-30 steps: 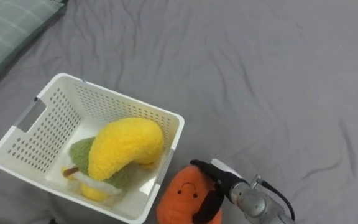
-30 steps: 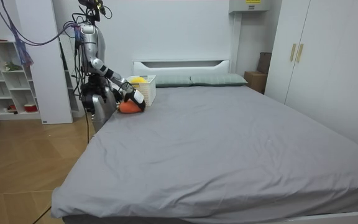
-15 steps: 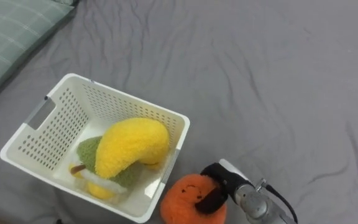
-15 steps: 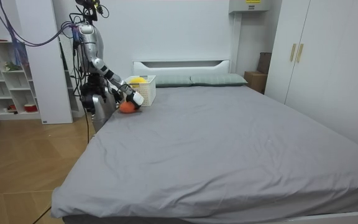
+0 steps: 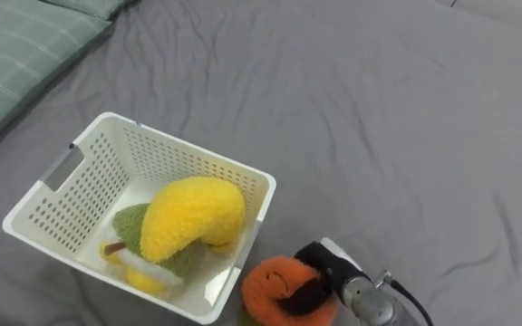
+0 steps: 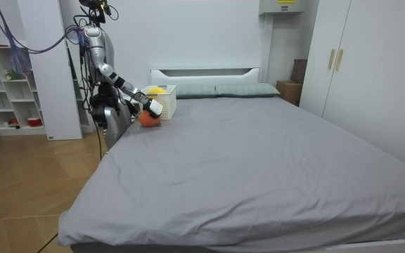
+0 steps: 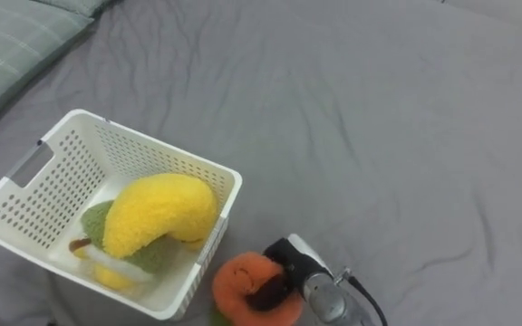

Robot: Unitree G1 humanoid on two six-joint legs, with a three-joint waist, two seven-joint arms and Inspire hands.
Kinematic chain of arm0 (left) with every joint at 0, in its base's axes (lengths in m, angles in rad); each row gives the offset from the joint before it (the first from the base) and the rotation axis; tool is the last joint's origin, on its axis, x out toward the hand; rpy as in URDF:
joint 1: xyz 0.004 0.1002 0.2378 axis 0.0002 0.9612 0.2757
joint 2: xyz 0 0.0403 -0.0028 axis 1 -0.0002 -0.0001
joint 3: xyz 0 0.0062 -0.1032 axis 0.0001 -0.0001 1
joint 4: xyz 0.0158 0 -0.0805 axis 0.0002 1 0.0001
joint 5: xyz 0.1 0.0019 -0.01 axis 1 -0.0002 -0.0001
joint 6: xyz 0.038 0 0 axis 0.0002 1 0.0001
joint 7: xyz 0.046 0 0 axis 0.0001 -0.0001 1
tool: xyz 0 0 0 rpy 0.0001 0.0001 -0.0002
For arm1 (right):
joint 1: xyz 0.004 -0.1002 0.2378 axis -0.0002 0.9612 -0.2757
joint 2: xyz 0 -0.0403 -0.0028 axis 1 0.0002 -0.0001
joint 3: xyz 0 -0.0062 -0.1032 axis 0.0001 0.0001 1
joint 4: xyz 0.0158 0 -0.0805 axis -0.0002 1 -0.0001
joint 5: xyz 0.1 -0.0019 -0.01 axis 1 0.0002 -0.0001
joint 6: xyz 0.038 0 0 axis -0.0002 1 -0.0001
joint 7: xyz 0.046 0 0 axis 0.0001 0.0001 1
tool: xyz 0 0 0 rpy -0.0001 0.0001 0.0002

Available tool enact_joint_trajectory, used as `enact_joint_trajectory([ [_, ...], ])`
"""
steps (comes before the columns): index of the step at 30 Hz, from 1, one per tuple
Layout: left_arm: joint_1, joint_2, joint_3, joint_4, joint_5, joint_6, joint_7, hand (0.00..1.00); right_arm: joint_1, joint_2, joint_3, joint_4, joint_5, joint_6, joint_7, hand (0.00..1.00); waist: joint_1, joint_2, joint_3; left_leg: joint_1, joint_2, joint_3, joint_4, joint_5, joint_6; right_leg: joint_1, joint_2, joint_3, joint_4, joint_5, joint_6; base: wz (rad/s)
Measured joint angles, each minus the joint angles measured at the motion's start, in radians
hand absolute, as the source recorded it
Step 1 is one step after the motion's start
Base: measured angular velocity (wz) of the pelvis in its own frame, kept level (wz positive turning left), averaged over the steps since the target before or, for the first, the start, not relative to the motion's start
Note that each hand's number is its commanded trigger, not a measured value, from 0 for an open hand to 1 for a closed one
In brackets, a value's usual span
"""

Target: Collect toys from the bed

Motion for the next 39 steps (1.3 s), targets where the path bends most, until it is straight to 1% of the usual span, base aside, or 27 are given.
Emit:
enact_joint_trajectory([
  [1,-0.001,-0.001,0.000,0.000,-0.001,0.000,0.003,0.00,0.011,-0.010,-0.016,-0.042,-0.013,0.000,-0.014,1.00,-0.008,0.003,0.0023,0.009,0.000,0.002,0.000,0.001,0.001,0.004,0.000,0.004,0.000,0.001,0.001,-0.04],
  [2,-0.001,-0.001,0.000,0.002,0.000,0.000,0.003,0.00,0.017,-0.011,-0.030,-0.061,-0.021,-0.001,-0.018,1.00,-0.011,0.004,0.0041,0.014,0.000,0.005,-0.003,0.001,0.001,0.008,0.000,0.009,-0.001,0.001,0.002,-0.11],
  [4,-0.003,-0.008,0.023,0.013,-0.006,0.003,0.002,0.00,0.035,-0.014,-0.088,-0.147,-0.041,0.000,-0.027,1.00,-0.025,0.016,0.0098,0.028,0.000,0.017,-0.010,0.000,0.003,0.014,0.001,0.027,0.000,0.002,0.003,-0.19],
  [5,-0.003,-0.009,0.027,0.013,-0.009,0.004,0.002,0.00,0.039,-0.015,-0.098,-0.169,-0.042,0.001,-0.030,1.00,-0.032,0.017,0.0104,0.028,0.000,0.018,-0.012,0.000,0.003,0.014,0.001,0.028,0.000,0.002,0.004,-0.14],
  [7,-0.003,-0.009,0.031,0.013,-0.022,0.008,0.002,0.00,0.051,-0.017,-0.128,-0.229,-0.047,0.002,-0.039,1.00,-0.054,0.019,0.0093,0.034,0.001,0.025,-0.017,0.000,0.003,0.014,0.002,0.035,0.001,0.002,0.004,-0.09],
  [9,-0.006,-0.011,0.032,0.015,-0.045,0.008,0.002,0.00,0.055,-0.018,-0.148,-0.251,-0.053,0.004,-0.041,1.00,-0.064,0.021,0.0088,0.042,0.002,0.035,-0.019,0.000,0.003,0.013,0.003,0.043,0.001,0.002,0.004,-0.14],
  [10,-0.006,-0.012,0.034,0.015,-0.047,0.011,0.002,0.00,0.055,-0.024,-0.152,-0.265,-0.053,0.009,-0.045,1.00,-0.075,0.023,0.0080,0.048,0.002,0.039,-0.023,0.000,0.003,0.014,0.003,0.049,0.001,0.002,0.004,-0.13],
  [11,-0.005,-0.011,0.035,0.015,-0.047,0.012,0.002,0.00,0.055,-0.029,-0.152,-0.274,-0.053,0.010,-0.046,1.00,-0.077,0.023,0.0078,0.049,0.002,0.040,-0.024,0.000,0.003,0.014,0.003,0.049,0.001,0.002,0.004,-0.07],
  [13,-0.005,-0.011,0.037,0.015,-0.046,0.022,0.001,0.00,0.055,-0.053,-0.154,-0.321,-0.061,0.010,-0.052,1.00,-0.086,0.028,0.0069,0.051,0.004,0.046,-0.024,0.000,0.003,0.014,0.004,0.053,0.001,0.002,0.004,-0.05],
  [17,-0.001,-0.011,0.051,0.017,-0.046,0.027,-0.023,0.00,0.058,-0.058,-0.194,-0.389,-0.062,0.010,-0.054,1.00,-0.092,0.036,0.0058,0.072,0.007,0.051,-0.030,0.000,0.003,0.029,0.006,0.057,0.000,0.002,0.004,-0.05],
  [19,0.003,-0.012,0.061,0.017,-0.046,0.030,-0.034,0.00,0.058,-0.058,-0.215,-0.426,-0.056,0.010,-0.054,1.00,-0.100,0.039,0.0036,0.088,0.010,0.060,-0.035,0.000,0.002,0.039,0.008,0.066,0.001,0.002,0.004,-0.08],
  [24,0.007,-0.013,0.079,0.016,-0.046,0.044,-0.034,0.00,0.059,-0.058,-0.284,-0.467,-0.053,0.011,-0.056,1.00,-0.114,0.039,0.0033,0.104,0.012,0.070,-0.034,-0.001,0.002,0.051,0.009,0.080,0.012,0.002,0.003,-0.06],
  [28,0.008,-0.020,0.108,0.016,-0.044,0.045,-0.035,0.00,0.059,-0.057,-0.341,-0.473,-0.056,0.011,-0.065,1.00,-0.122,0.039,0.0033,0.112,0.012,0.077,-0.032,0.000,0.002,0.057,0.009,0.090,0.013,0.003,0.002,-0.05],
  [31,0.009,-0.021,0.118,0.016,-0.044,0.045,-0.036,0.00,0.059,-0.059,-0.358,-0.506,-0.076,0.014,-0.065,1.00,-0.134,0.039,0.0032,0.111,0.013,0.081,-0.033,-0.002,0.002,0.059,0.011,0.098,0.012,0.000,0.001,-0.01],
  [34,0.009,-0.022,0.125,0.016,-0.044,0.046,-0.037,0.00,0.059,-0.059,-0.374,-0.541,-0.098,0.017,-0.065,1.00,-0.133,0.039,0.0019,0.113,0.013,0.085,-0.031,-0.001,0.002,0.058,0.012,0.105,0.011,-0.001,0.001,-0.04],
  [39,0.011,-0.025,0.134,0.018,-0.037,0.046,-0.039,0.00,0.059,-0.059,-0.387,-0.591,-0.100,0.018,-0.063,0.99,-0.133,0.039,0.0013,0.117,0.013,0.086,-0.034,-0.001,0.002,0.059,0.013,0.104,0.011,-0.001,0.001,0.00],
])
